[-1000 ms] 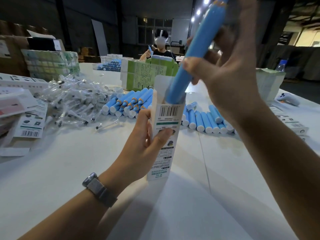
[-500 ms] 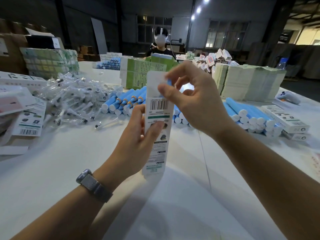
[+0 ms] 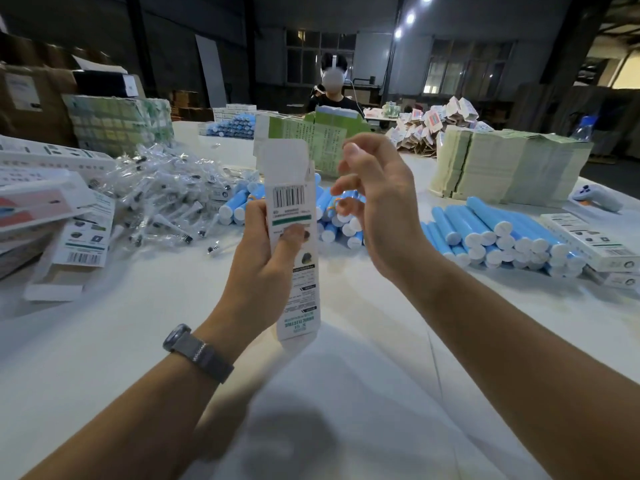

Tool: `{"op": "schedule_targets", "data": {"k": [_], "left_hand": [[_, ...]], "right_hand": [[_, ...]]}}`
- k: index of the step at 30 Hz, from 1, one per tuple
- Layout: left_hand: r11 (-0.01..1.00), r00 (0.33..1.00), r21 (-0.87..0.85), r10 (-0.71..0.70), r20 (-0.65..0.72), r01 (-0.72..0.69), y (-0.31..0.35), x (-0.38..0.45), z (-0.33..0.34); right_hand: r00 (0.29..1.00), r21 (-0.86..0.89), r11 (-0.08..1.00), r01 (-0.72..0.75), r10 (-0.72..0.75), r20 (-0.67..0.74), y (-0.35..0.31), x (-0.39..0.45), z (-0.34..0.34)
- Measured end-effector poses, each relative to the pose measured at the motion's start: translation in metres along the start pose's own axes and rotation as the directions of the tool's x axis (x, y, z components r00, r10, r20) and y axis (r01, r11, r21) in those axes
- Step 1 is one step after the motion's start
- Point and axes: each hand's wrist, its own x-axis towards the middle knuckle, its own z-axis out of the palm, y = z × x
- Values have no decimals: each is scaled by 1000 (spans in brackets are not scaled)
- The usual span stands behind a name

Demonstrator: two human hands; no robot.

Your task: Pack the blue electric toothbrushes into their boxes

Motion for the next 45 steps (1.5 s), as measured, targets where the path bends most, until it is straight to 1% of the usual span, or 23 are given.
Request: {"op": "schedule_targets", "data": {"k": [1, 2, 3, 5, 7, 8, 9, 10, 11, 13, 14, 17, 20, 21, 23, 25, 26, 28, 31, 35, 39, 43, 45], "left_hand": [[1000, 998, 17, -9, -58, 10, 0, 1, -2], [999, 993, 35, -10, -115, 14, 1, 2, -4], [998, 986, 67, 1, -165, 10, 2, 3, -6], [974, 965, 225, 78, -250, -20, 3, 7, -12], [905, 933, 424, 168, -317, -19, 3, 13, -25], [873, 913, 488, 191, -360, 10, 2, 16, -32], [851, 892, 524, 200, -406, 47, 1, 19, -40], [835, 873, 543, 196, -446, 90, 0, 21, -45], [821, 859, 556, 187, -476, 129, -2, 23, -49], [790, 850, 587, 179, -496, 176, -5, 23, -51], [776, 851, 603, 181, -493, 184, -6, 23, -51], [775, 854, 605, 179, -488, 182, -9, 22, -50], [814, 851, 550, 146, -505, 187, -9, 24, -47], [832, 854, 525, 134, -502, 178, -9, 23, -46], [883, 870, 445, 97, -483, 149, -10, 23, -43], [935, 896, 334, 46, -441, 116, -11, 22, -38], [958, 911, 267, 19, -412, 101, -10, 21, -35], [987, 943, 142, -20, -332, 71, -8, 16, -25], [999, 982, 50, 11, -188, -1, -1, 5, -9], [998, 996, -33, 53, -66, -55, 10, -11, 10], [995, 994, 3, 103, 37, -103, 15, -24, 20], [991, 989, -13, 135, 55, -134, 18, -26, 20], [990, 988, -9, 144, 58, -143, 18, -26, 20]], "right_hand": [[988, 123, 980, -157, 157, 10, 8, 6, 6], [951, 165, 937, -308, 304, 49, 18, 11, 13], [902, 134, 892, -431, 421, 99, 29, 16, 20], [848, -41, 863, -504, 503, 169, 53, 23, 39], [865, -308, 885, -350, 431, 256, 75, 31, 60], [871, -499, 847, -181, 373, 318, 84, 36, 70], [854, -674, 739, 16, 341, 393, 92, 41, 79], [813, -781, 593, 194, 348, 466, 101, 45, 88], [768, -828, 466, 310, 391, 507, 109, 48, 94], [711, -854, 333, 399, 476, 518, 123, 50, 104], [711, -860, 302, 412, 484, 511, 128, 50, 107], [780, -870, 257, 421, 388, 492, 138, 51, 110], [806, -872, 315, 376, 352, 475, 140, 53, 103], [815, -872, 378, 311, 367, 450, 137, 53, 98], [874, -811, 575, 110, 333, 355, 123, 54, 82], [944, -619, 780, -91, 265, 195, 99, 53, 60], [968, -497, 860, -118, 212, 137, 82, 52, 48], [990, -267, 960, -85, 111, 86, 43, 46, 24], [996, -50, 998, 43, -39, 79, -9, 28, -3], [979, 68, 985, 157, -164, 121, -49, -8, -20], [948, -46, 957, 287, -276, 161, -62, -21, -18], [941, -70, 947, 314, -301, 152, -65, -23, -14], [939, -138, 936, 323, -299, 172, -65, -22, -14]]}}
